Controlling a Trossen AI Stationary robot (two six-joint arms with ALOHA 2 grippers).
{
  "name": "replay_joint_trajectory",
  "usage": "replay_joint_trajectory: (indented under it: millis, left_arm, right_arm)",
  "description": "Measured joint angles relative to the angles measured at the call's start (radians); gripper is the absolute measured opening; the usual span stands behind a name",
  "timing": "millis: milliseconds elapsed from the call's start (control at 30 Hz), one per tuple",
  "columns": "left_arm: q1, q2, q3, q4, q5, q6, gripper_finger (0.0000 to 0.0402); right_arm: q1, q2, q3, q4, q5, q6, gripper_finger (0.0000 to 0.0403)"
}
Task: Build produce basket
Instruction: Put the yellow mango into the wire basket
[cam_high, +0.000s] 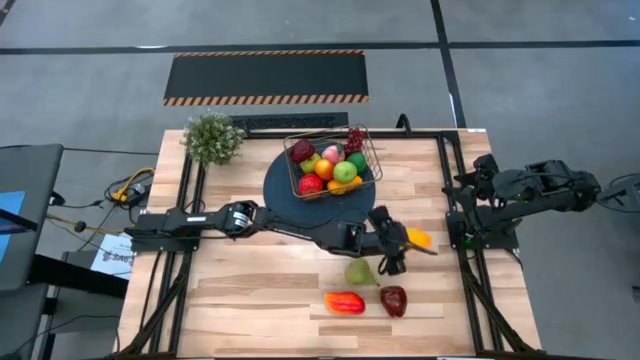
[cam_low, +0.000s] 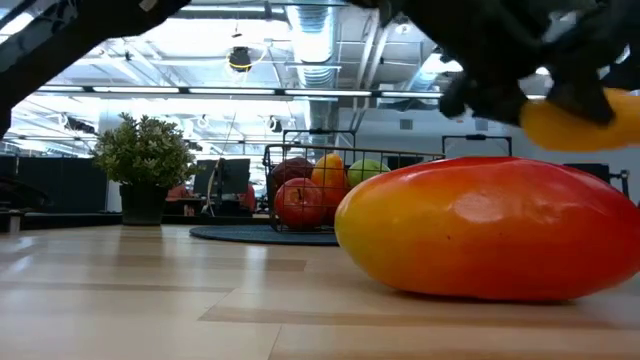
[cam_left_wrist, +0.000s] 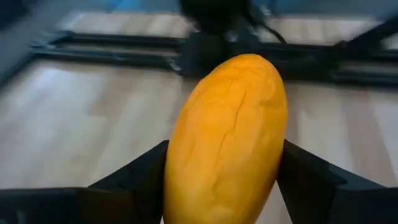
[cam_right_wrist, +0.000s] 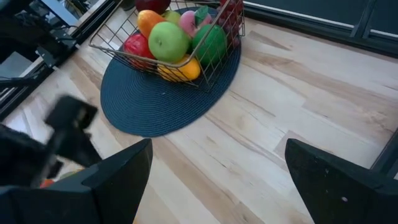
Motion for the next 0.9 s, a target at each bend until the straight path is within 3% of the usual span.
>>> replay_joint_trajectory:
  millis: [300, 400, 633, 733, 900]
  left_arm:
    - [0.011, -0.197, 0.019, -0.351, -0.316, 0.011, 0.0235]
    - [0.013, -0.238, 0.015, -0.551, -0.436, -0.045, 0.0236]
    - [0.022, -0.346, 0.018, -1.075, -0.605, -0.266, 0.0236]
    - [0.025, -0.368, 0.010, -1.222, -0.633, -0.406, 0.0236]
    - [0.033, -0.475, -0.105, -1.160, -0.546, -0.277, 0.0236]
  right_arm:
    - [0.000, 0.000, 0.000, -0.002, 0.000, 0.000, 0.0385]
    - [0.000, 0.000, 0.000, -0.003, 0.000, 0.000, 0.0385]
    - [0.000, 0.000, 0.000, -0.003, -0.001, 0.000, 0.0385]
    - [0.000, 0.000, 0.000, -0.003, -0.001, 0.000, 0.0385]
    - [0.000, 0.001, 0.000, -0.008, -0.001, 0.000, 0.0385]
